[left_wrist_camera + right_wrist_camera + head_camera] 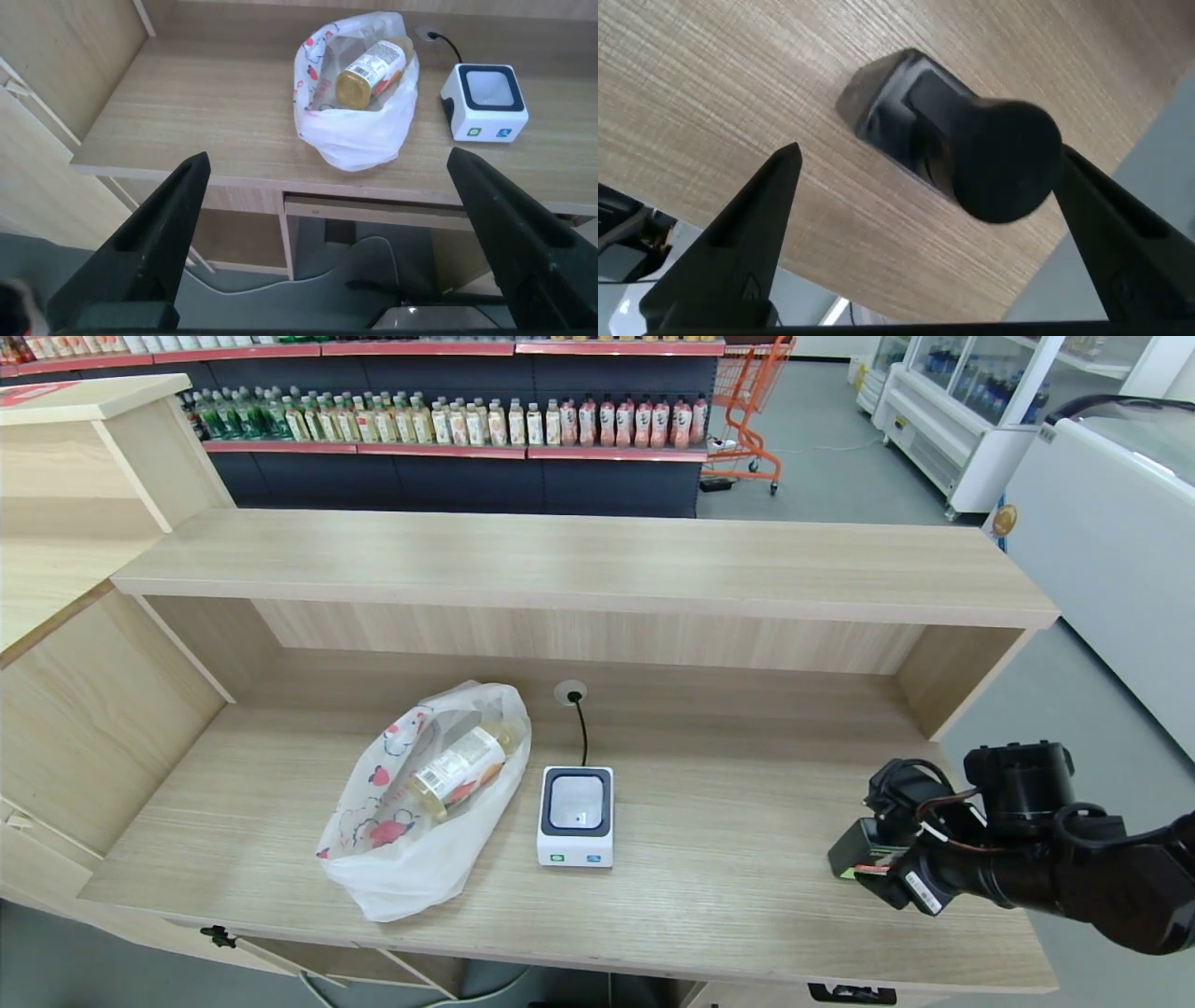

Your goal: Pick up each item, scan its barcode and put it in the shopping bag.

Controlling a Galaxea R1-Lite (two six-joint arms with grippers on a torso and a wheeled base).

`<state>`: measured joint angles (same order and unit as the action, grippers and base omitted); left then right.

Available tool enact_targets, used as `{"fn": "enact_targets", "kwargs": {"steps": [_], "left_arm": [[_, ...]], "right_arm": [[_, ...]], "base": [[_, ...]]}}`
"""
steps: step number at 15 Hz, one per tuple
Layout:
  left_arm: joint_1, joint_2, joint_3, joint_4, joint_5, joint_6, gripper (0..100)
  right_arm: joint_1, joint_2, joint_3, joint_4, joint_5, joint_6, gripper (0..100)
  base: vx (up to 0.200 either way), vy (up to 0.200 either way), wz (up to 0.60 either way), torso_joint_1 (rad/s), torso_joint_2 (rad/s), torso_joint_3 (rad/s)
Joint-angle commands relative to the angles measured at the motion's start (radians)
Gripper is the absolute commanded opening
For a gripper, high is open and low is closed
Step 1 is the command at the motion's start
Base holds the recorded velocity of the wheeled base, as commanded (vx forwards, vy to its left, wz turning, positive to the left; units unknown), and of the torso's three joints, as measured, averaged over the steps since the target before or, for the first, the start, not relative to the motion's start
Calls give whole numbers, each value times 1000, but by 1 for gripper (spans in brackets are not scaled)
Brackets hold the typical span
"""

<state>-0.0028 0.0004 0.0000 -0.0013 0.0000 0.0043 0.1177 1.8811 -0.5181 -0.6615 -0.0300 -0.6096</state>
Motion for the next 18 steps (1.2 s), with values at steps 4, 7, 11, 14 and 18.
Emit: {"fn": "enact_targets", "kwargs": {"steps": [4,7,11,14,18], "left_arm": [[0,1,0,0,0,0,100],[0,1,0,0,0,0,100],[0,1,0,0,0,0,100],[1,1,0,0,0,0,100],[0,1,0,0,0,0,100]], "right_arm": [[2,93,-43,-52,30,-49,100],[2,105,-37,-59,73,-64,0],[0,110,-37,-61,90,-64,0],[2,32,-22,-76,90,-64,0],[-32,-286,93,-116,24,-61,0]], "base": [[0,0,0,0,0,0],[0,0,0,0,0,0],[0,0,0,0,0,0],[0,0,0,0,0,0],[0,0,0,0,0,0]]}}
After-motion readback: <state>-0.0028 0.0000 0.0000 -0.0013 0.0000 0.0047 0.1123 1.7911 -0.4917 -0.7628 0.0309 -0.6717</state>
